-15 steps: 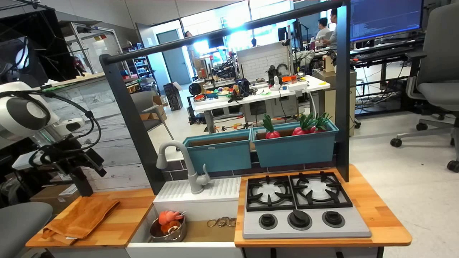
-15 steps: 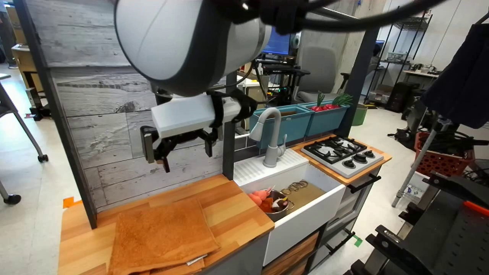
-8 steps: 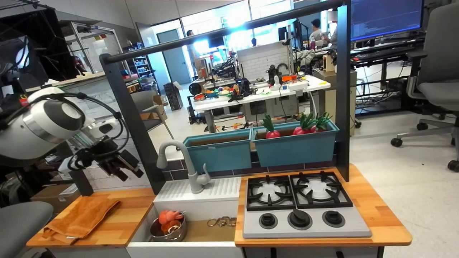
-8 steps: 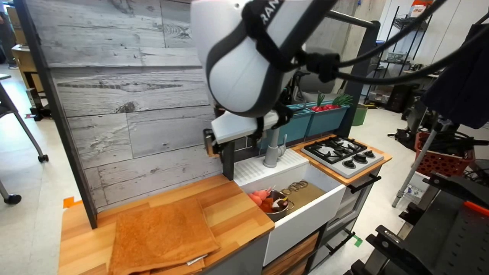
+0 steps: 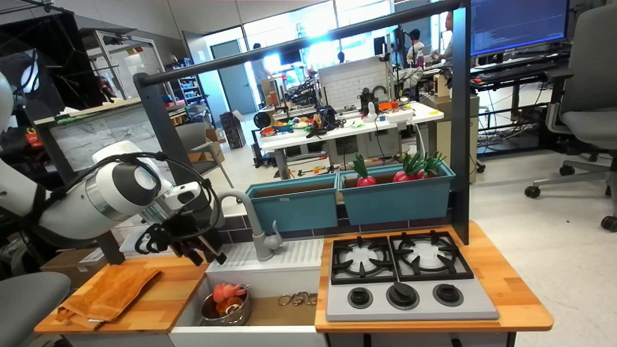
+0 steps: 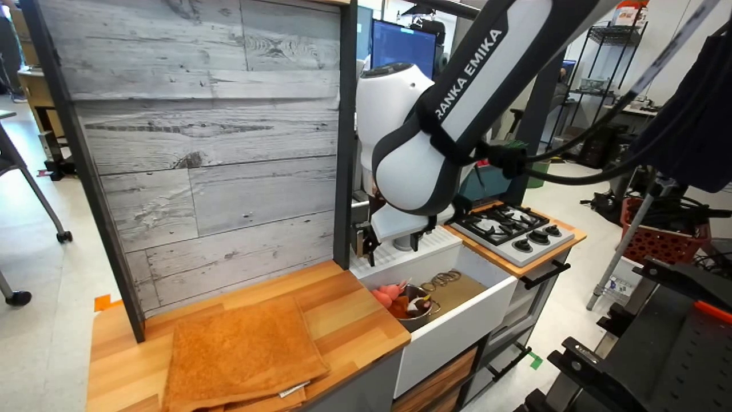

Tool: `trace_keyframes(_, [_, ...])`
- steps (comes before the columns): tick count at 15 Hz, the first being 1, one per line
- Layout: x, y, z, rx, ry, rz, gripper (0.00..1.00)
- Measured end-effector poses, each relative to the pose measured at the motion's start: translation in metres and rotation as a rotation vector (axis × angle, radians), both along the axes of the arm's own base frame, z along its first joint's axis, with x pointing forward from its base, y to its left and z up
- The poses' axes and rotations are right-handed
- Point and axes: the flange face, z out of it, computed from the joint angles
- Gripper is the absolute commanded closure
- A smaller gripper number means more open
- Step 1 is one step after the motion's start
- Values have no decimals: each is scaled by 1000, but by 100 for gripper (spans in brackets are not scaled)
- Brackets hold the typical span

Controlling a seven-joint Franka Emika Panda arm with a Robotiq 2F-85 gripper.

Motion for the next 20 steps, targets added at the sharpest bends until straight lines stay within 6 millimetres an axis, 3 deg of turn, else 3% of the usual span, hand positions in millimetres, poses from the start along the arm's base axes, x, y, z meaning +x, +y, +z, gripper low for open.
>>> trace_keyframes(4, [-11,8,-7,-18,21,20,0])
trace_keyframes(9, [-40,-24,-36,-63,73,-2,0])
trace_keyframes(15, [-45,-30,-52,82,4,-60,0])
trace_keyframes(20, [-44,-29,-51,88,-3,-76,0])
